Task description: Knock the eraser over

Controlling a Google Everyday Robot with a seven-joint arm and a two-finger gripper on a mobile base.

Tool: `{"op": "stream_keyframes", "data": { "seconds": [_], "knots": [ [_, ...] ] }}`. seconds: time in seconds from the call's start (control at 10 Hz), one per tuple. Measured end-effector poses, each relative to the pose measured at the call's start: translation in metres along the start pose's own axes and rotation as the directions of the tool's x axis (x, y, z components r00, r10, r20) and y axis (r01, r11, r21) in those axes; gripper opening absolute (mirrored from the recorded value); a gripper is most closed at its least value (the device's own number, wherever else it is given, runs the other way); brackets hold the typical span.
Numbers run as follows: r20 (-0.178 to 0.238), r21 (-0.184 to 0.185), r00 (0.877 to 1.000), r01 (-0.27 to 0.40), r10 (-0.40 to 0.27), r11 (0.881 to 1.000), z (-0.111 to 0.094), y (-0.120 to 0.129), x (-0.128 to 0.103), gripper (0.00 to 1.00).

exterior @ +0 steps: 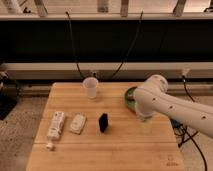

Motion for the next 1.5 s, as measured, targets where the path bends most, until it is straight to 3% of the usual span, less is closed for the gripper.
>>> {"op": "stream_keyframes", "data": {
  "seconds": [0.9, 1.2, 1.4, 1.5],
  "knots": [
    [0.004, -0.012, 0.998, 0.066, -0.065, 0.998, 0.010, 0.006, -0.013, 0.79],
    [0.009, -0.018, 0.997, 0.076, -0.076, 0.997, 0.012, 0.007, -0.018, 0.69],
    [0.009, -0.019, 0.996, 0.086, -0.086, 0.996, 0.013, 0.008, -0.023, 0.55],
    [0.010, -0.020, 0.996, 0.089, -0.088, 0.996, 0.014, 0.008, -0.024, 0.55]
  ]
}}
